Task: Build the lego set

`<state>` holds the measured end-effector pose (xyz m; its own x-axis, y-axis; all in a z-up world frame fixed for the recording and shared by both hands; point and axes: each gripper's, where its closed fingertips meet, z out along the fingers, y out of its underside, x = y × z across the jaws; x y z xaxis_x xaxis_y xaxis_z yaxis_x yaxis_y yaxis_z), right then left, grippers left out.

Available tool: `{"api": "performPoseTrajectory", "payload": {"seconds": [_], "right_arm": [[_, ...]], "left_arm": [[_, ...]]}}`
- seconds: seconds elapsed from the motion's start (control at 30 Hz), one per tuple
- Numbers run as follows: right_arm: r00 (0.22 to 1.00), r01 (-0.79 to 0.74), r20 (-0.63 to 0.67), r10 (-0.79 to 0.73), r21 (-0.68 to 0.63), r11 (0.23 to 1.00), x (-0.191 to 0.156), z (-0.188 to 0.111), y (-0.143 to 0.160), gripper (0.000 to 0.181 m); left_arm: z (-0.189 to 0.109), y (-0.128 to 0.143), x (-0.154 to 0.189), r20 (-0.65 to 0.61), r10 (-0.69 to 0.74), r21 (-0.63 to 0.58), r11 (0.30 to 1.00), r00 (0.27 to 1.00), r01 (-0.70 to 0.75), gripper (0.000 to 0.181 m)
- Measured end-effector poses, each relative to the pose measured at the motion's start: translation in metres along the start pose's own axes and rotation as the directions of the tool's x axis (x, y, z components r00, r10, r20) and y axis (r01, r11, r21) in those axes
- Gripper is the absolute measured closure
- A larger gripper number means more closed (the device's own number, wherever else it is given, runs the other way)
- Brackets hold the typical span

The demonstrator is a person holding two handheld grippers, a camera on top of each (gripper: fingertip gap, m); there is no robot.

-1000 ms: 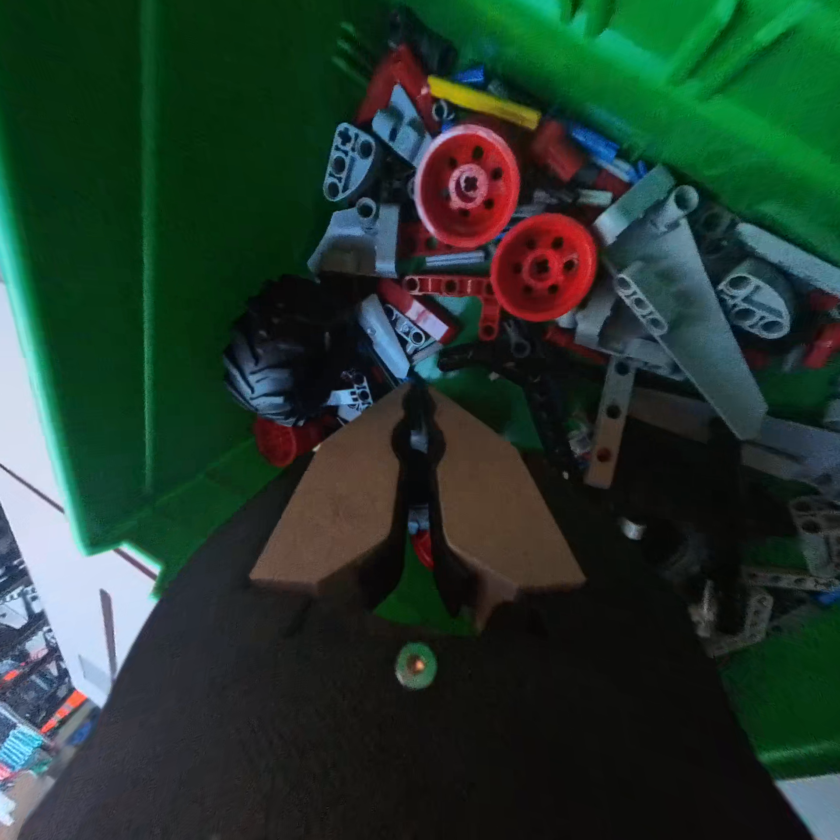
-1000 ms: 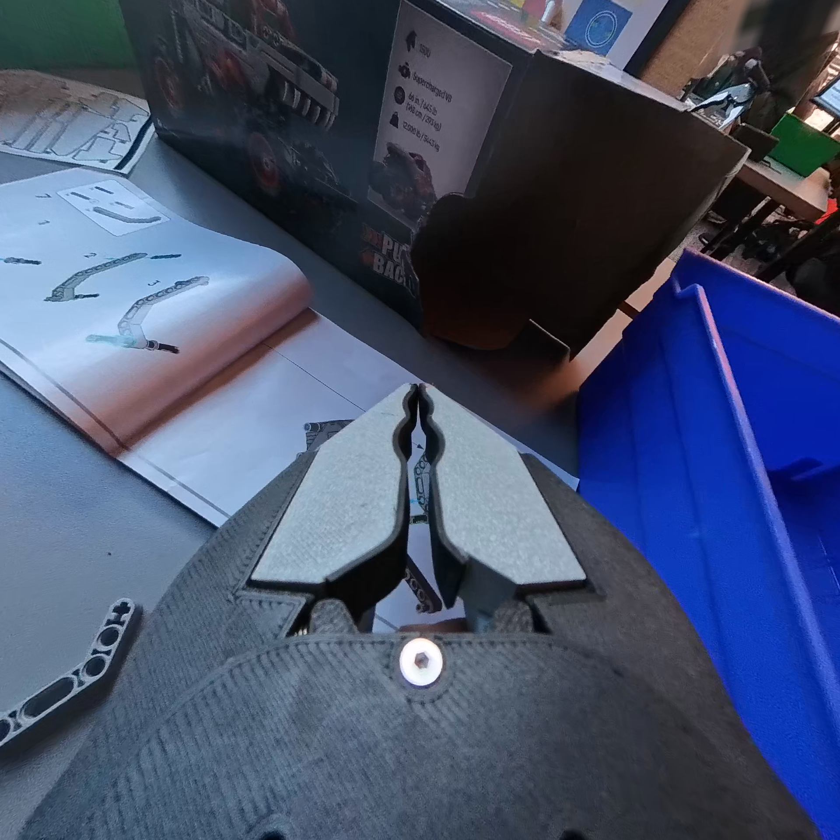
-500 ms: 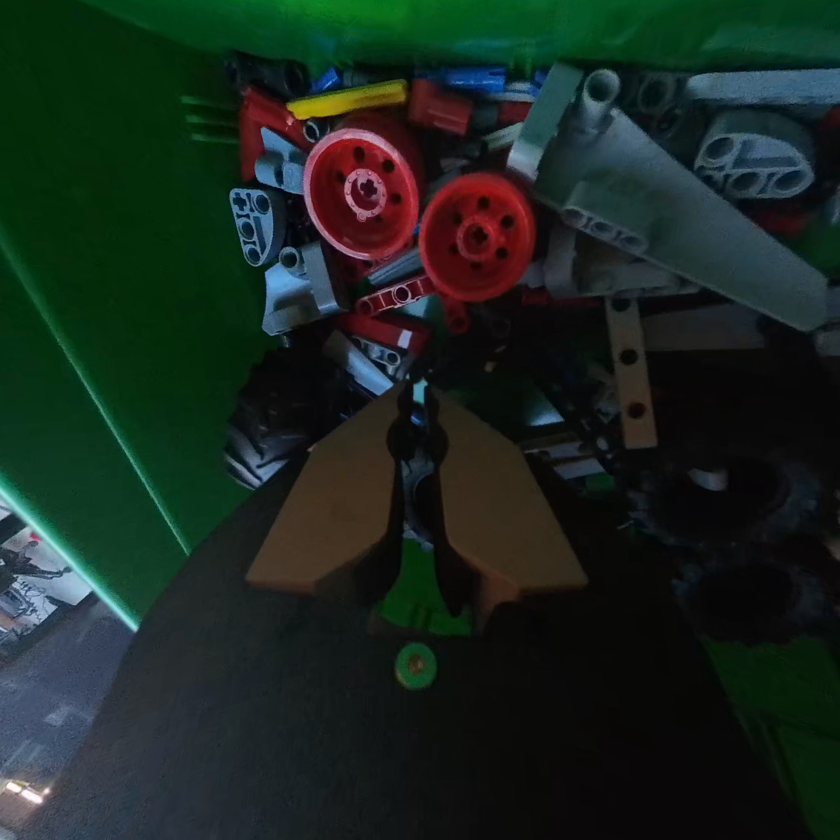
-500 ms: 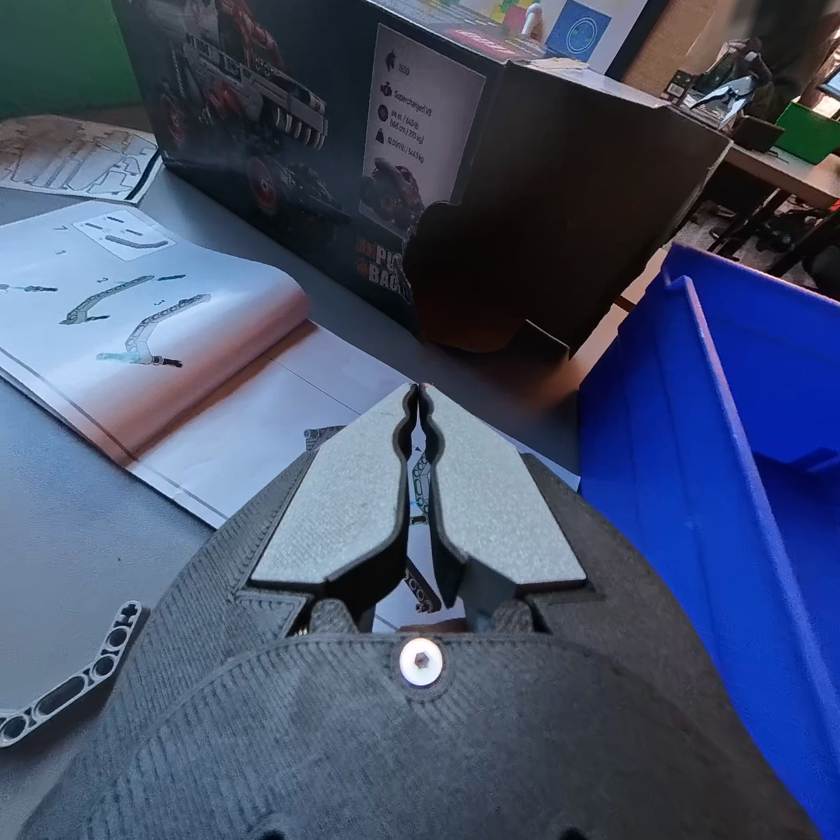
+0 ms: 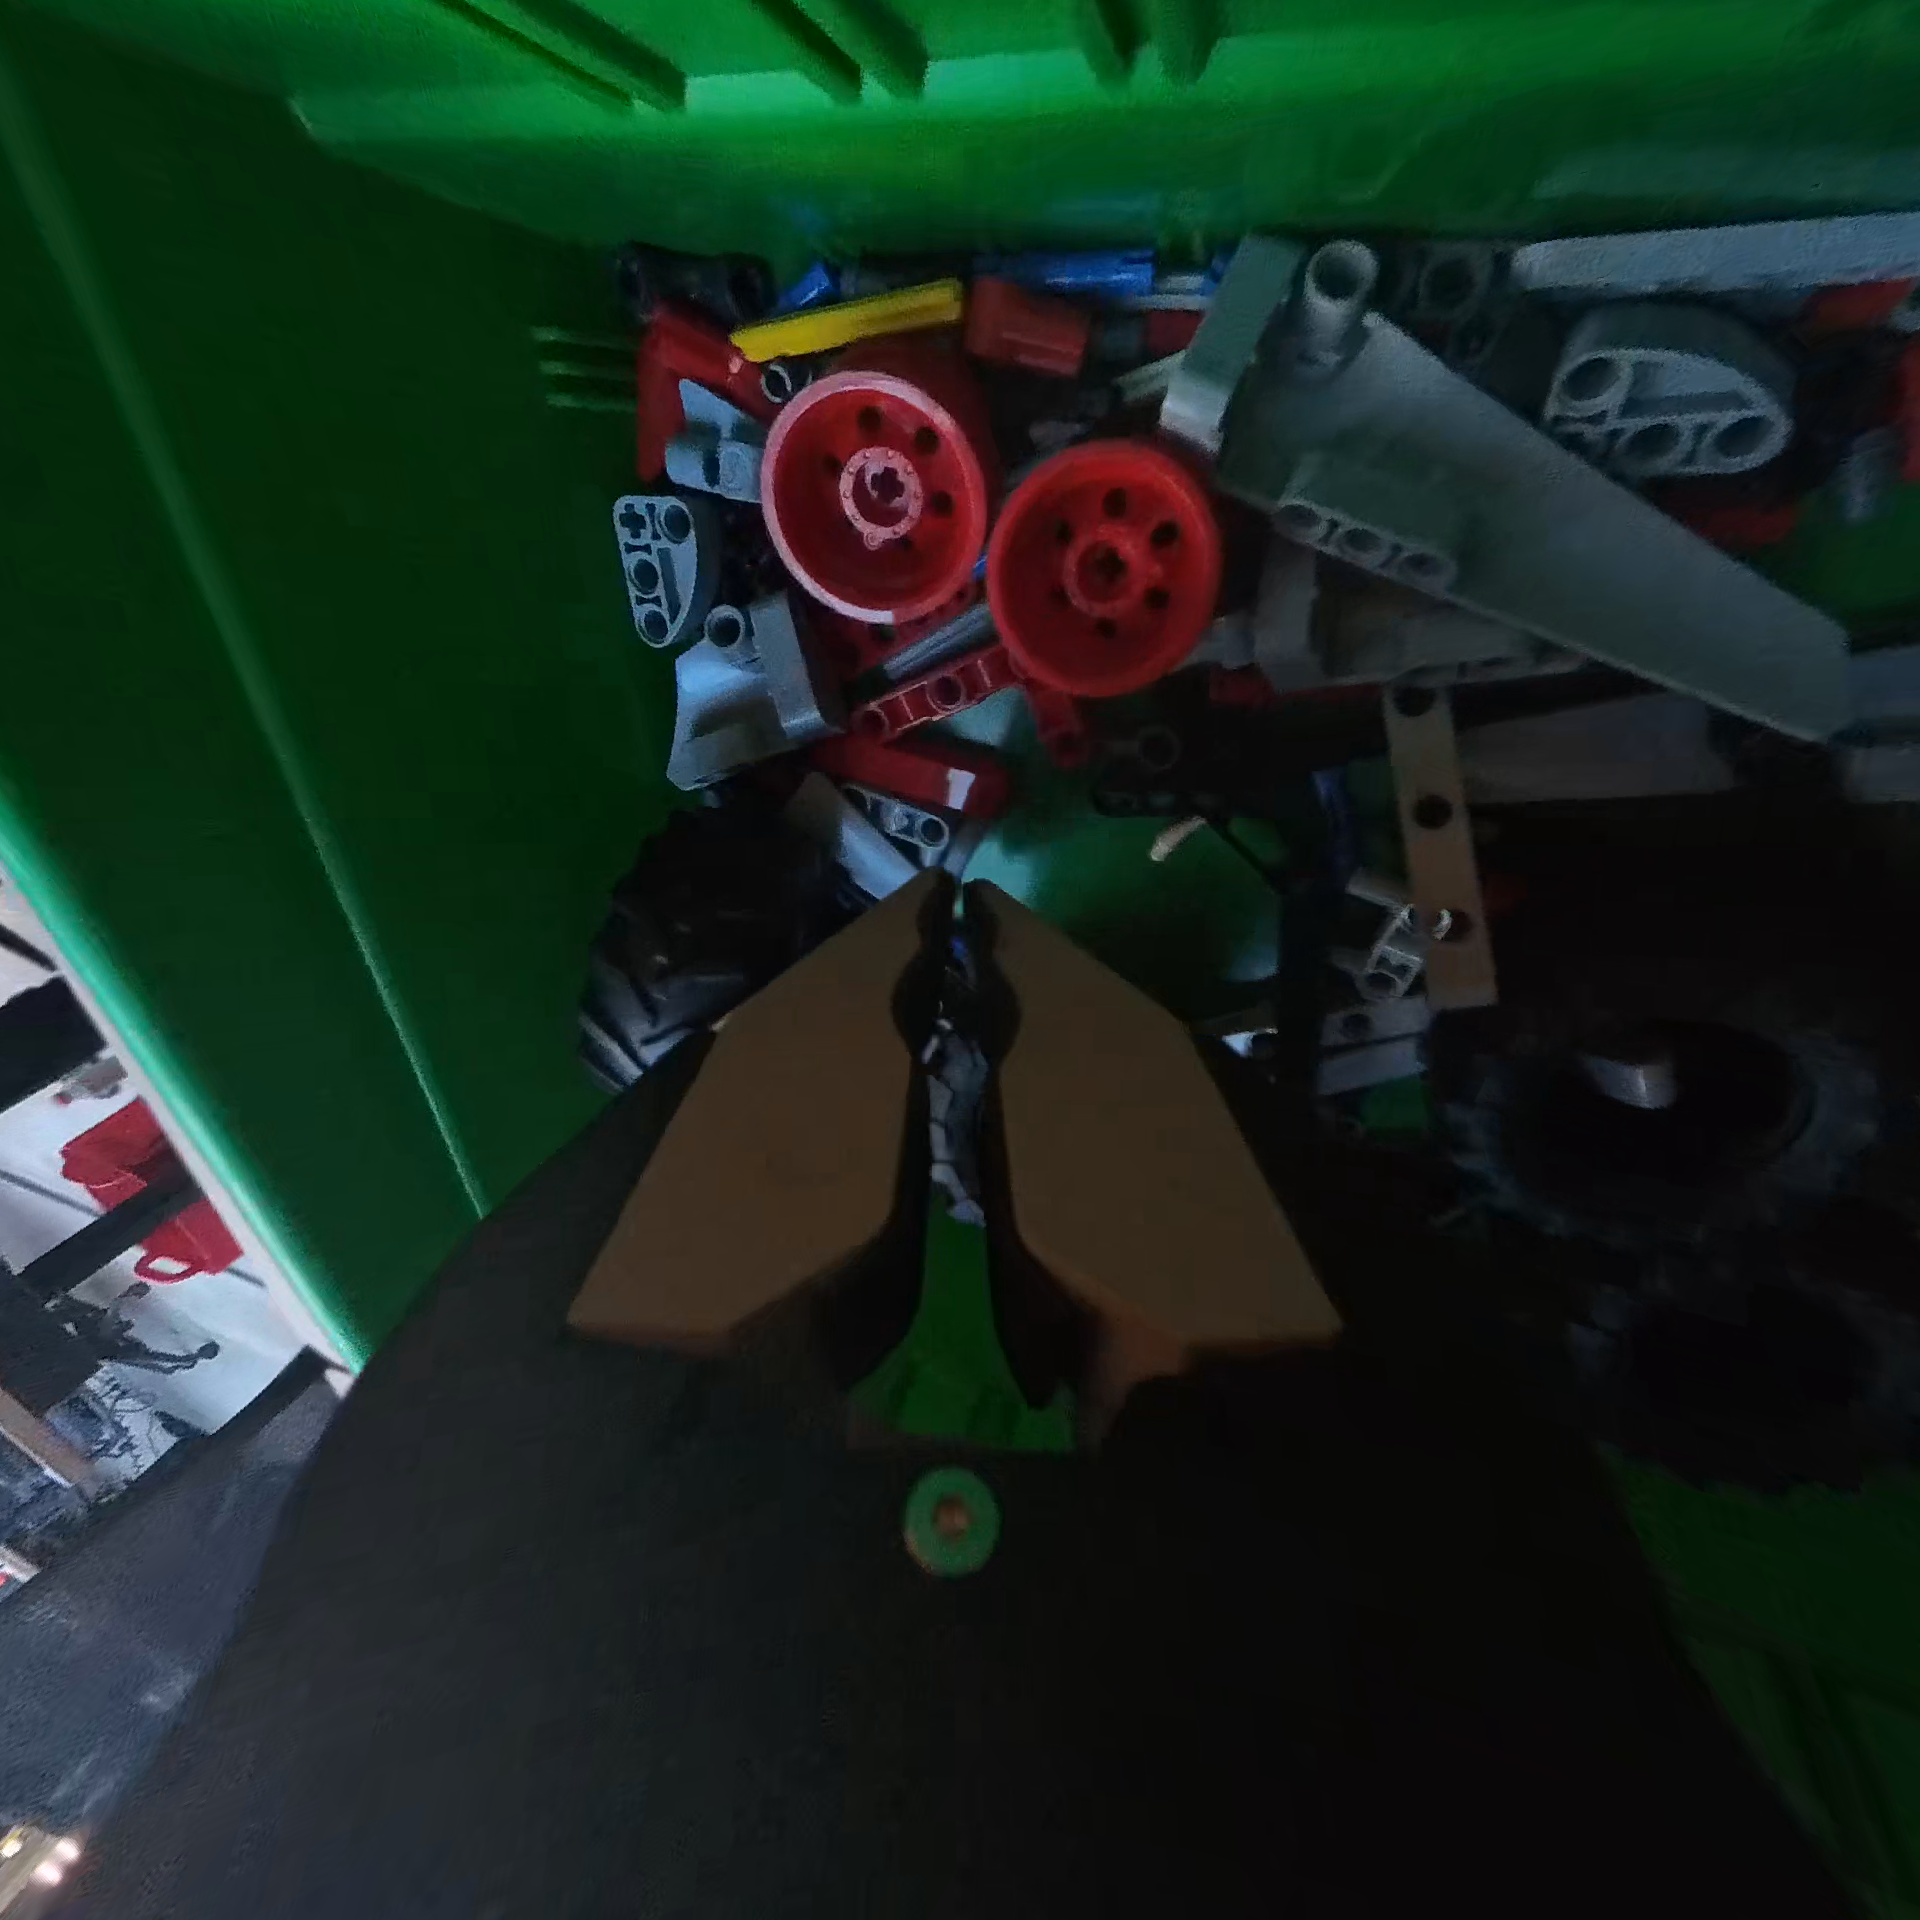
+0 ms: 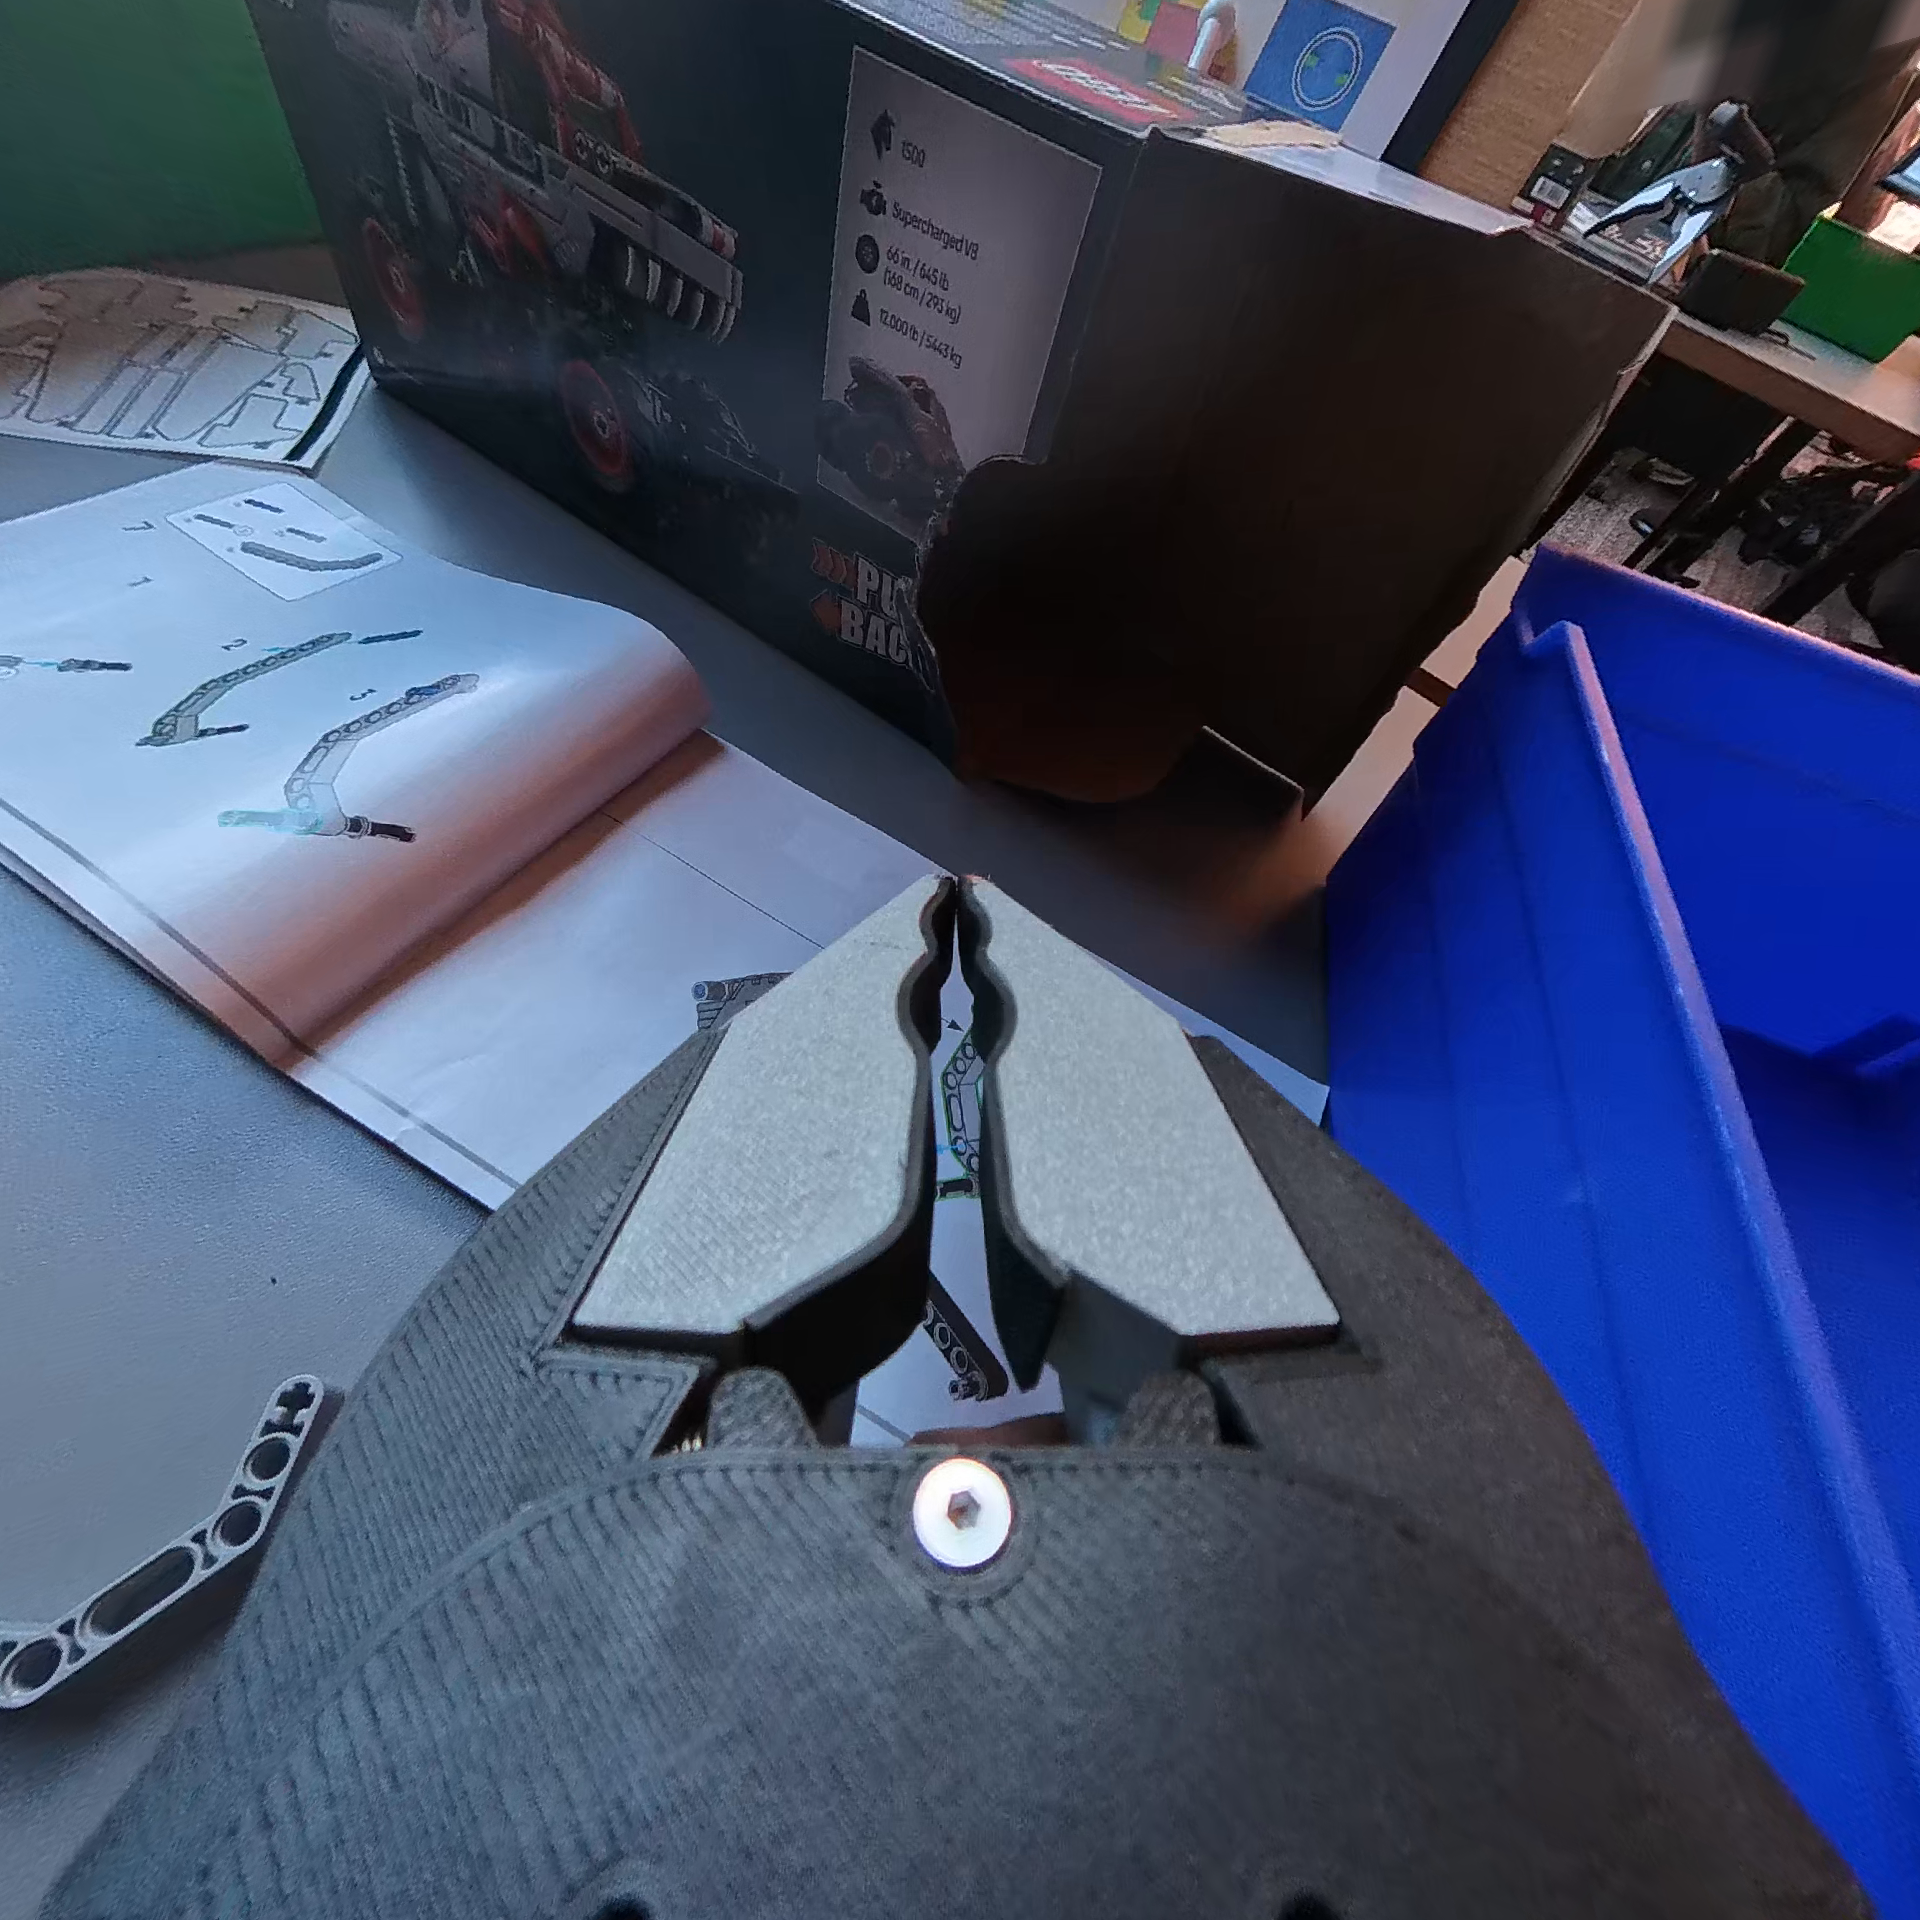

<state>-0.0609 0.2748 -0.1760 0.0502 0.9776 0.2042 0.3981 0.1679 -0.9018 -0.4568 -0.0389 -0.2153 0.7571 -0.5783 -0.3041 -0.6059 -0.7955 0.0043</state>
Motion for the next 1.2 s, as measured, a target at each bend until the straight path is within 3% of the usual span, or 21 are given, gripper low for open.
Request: {"api": "performPoseTrajectory", "payload": {"seconds": [0.2,0.53,0.87,1.2], "right_arm": [[1.0,0.0,-0.003,0.0,0.003,1.0,0.0,0.0,0.0,0.181],[1.0,-0.002,0.001,0.002,0.001,1.0,0.0,0.0,0.0,0.181],[1.0,0.0,0.004,0.0,0.003,1.0,-0.001,0.0,0.0,0.181],[1.0,-0.001,0.008,0.0,0.003,1.0,-0.002,0.0,0.0,0.181]], "left_arm": [[0.006,0.0,0.007,-0.038,0.021,-0.01,1.0,0.999,-0.021,0.169],[0.01,0.002,-0.001,-0.014,0.053,-0.049,0.997,0.999,-0.053,0.178],[0.004,0.001,0.019,-0.134,0.009,-0.026,1.0,0.991,-0.013,0.179],[0.005,0.003,0.017,-0.135,-0.031,-0.049,0.999,0.99,0.025,0.179]]}}
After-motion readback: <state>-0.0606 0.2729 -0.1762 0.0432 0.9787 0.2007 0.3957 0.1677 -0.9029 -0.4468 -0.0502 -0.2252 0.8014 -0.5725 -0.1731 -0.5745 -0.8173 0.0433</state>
